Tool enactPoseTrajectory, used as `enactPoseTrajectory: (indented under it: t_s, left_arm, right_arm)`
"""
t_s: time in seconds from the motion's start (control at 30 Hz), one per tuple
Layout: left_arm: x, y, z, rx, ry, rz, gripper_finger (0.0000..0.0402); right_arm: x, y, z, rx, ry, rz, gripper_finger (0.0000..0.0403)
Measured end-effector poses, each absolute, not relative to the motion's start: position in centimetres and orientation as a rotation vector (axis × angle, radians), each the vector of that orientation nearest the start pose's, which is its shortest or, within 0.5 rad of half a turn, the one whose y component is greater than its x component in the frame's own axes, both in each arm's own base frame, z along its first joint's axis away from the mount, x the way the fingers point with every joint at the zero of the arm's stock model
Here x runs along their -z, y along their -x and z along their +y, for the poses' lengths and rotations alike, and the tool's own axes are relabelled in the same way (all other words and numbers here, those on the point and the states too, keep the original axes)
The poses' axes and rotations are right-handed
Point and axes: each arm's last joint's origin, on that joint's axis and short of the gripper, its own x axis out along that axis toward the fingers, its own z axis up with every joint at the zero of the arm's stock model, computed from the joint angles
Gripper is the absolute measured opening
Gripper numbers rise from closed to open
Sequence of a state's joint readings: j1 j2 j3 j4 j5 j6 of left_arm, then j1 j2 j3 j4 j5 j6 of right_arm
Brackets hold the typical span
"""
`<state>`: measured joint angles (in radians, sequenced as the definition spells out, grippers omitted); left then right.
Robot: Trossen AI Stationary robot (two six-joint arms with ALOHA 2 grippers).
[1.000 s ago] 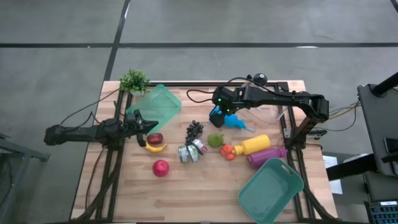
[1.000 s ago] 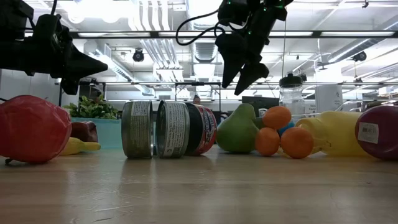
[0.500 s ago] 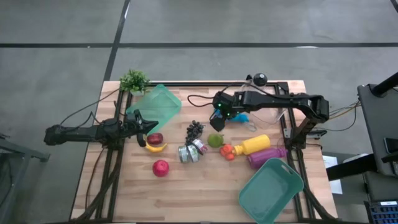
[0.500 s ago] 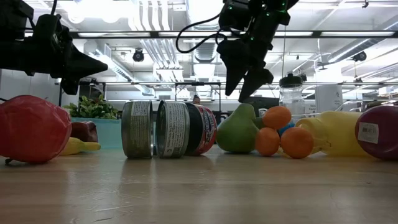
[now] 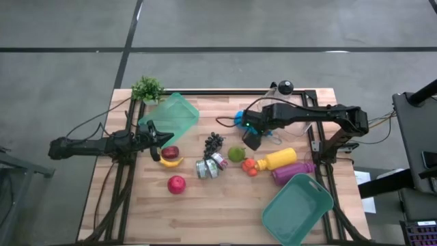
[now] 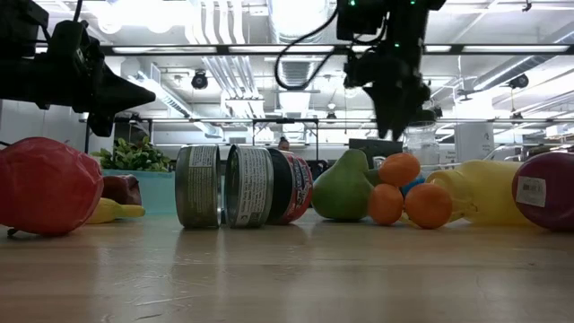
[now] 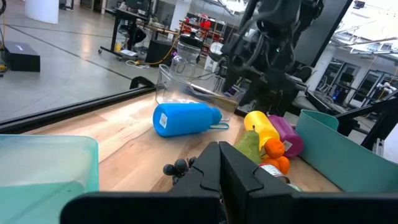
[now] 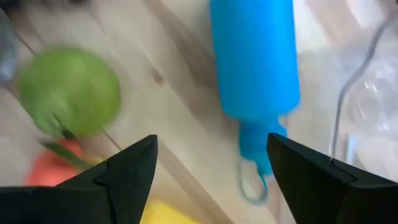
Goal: Pick & Place Food Item
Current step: Put the blue water bottle into the transparent bin
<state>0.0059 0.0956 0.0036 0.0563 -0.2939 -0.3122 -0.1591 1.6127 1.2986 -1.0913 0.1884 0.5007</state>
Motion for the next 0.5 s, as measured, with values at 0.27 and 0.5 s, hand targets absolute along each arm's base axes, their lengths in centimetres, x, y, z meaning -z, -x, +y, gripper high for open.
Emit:
enactPoseTrajectory:
  t_s: [0.27, 0.5]
  left_arm:
    - [-16.2, -10.2, 0.9, -0.303, 0.305, -0.011, 0.0001]
    - [-16.3, -10.2, 0.9, -0.304, 0.305, -0.012, 0.0001]
  right_arm:
    - [-23.8, -28.3, -4.8, 0.661, -0.351, 1.407, 0.0299]
    - [-21.9, -27.2, -4.1, 0.666, -0.347, 1.469, 0.0299]
